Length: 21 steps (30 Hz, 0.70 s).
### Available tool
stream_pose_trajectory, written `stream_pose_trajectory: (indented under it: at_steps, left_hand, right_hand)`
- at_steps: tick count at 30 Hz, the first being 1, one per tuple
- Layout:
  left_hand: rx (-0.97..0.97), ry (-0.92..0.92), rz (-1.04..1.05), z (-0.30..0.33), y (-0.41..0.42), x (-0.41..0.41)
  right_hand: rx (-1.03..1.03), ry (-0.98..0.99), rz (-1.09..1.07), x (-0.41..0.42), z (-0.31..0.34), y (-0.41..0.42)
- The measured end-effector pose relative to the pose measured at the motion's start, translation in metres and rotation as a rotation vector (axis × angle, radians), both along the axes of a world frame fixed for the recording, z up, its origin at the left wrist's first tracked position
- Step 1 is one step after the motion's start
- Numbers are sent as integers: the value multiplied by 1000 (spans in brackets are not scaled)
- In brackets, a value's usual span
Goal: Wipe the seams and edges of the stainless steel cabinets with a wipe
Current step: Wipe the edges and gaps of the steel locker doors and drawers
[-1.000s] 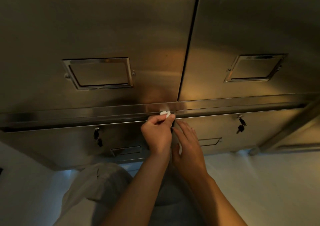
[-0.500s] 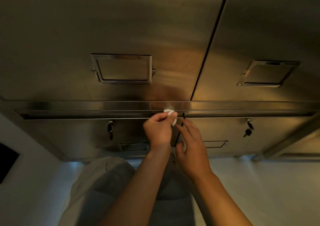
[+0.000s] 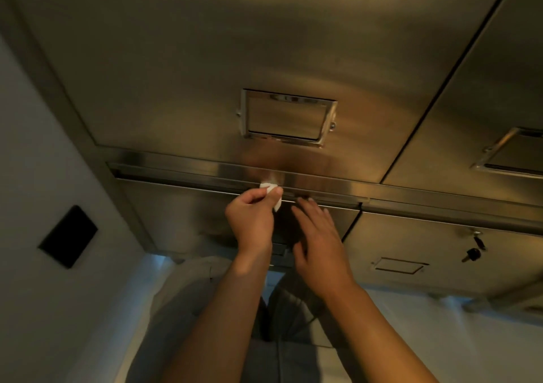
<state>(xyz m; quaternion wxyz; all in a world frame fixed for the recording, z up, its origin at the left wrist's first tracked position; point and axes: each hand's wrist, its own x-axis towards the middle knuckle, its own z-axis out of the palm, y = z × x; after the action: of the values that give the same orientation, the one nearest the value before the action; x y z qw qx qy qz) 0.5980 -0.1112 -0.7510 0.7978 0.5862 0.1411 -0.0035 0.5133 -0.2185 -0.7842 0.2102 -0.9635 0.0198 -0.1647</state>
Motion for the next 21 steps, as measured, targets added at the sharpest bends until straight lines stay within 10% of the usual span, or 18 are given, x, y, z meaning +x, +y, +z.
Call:
stream_pose_trajectory:
  at_steps: [21]
  left_hand:
    - [113, -92, 349, -4, 164, 80]
  right_hand:
    - [-65, 37, 41, 41, -8, 67]
